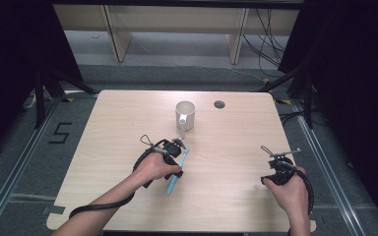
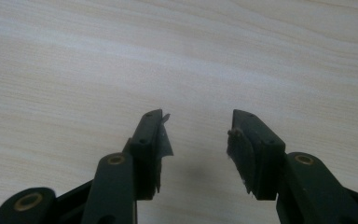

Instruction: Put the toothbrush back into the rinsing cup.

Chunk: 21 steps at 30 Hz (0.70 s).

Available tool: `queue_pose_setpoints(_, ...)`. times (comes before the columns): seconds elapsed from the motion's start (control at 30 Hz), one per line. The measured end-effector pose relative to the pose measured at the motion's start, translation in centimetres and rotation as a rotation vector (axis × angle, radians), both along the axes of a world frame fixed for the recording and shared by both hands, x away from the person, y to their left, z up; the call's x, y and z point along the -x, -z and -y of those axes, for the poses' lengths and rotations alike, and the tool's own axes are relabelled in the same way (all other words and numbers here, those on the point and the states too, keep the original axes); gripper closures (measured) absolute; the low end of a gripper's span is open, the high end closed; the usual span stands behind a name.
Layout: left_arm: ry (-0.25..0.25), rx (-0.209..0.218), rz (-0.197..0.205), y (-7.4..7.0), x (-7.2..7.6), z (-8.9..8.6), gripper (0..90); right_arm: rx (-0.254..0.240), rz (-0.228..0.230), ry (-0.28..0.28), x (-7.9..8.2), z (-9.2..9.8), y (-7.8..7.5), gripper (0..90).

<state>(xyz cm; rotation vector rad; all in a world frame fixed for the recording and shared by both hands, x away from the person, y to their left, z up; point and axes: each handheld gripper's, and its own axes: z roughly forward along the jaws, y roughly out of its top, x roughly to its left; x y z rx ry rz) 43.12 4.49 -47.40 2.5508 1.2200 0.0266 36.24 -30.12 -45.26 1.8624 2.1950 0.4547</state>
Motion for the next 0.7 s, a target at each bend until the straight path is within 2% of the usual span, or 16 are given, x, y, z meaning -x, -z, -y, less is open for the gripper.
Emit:
queue_pose_setpoints(0.1, 0.003, -0.004, 0.001, 0.11, -0.03, 0.14, 46.1, -0.002, 0.0, 0.002, -0.01, 0.01, -0.01, 55.3)
queue_pose_setpoints(0.23, 0.013, -0.024, -0.016, 0.11, -0.11, 0.28, 46.9, 0.007, 0.003, 0.018, -0.03, -0.14, -0.02, 55.2)
queue_pose_setpoints(0.27, 0.007, -0.019, -0.005, 0.24, -0.05, 0.34, 47.1, 0.003, 0.003, 0.019, -0.04, -0.14, 0.02, 55.2)
queue_pose_setpoints(0.4, 0.017, -0.036, -0.018, 0.16, -0.12, 0.49, 47.7, 0.002, -0.004, 0.001, -0.02, -0.05, 0.0, 55.1)
queue_pose_setpoints(0.53, 0.015, -0.035, -0.014, 0.23, -0.13, 0.63, 48.2, 0.003, 0.003, 0.019, -0.06, -0.16, 0.0, 55.1)
queue_pose_setpoints(0.67, 0.015, -0.04, -0.017, 0.22, -0.17, 0.76, 49.5, 0.001, 0.006, 0.019, -0.03, -0.09, -0.02, 55.0)
queue_pose_setpoints(0.7, 0.017, -0.039, -0.016, 0.25, -0.18, 0.76, 49.9, 0.004, 0.001, 0.004, 0.0, 0.01, -0.07, 55.0)
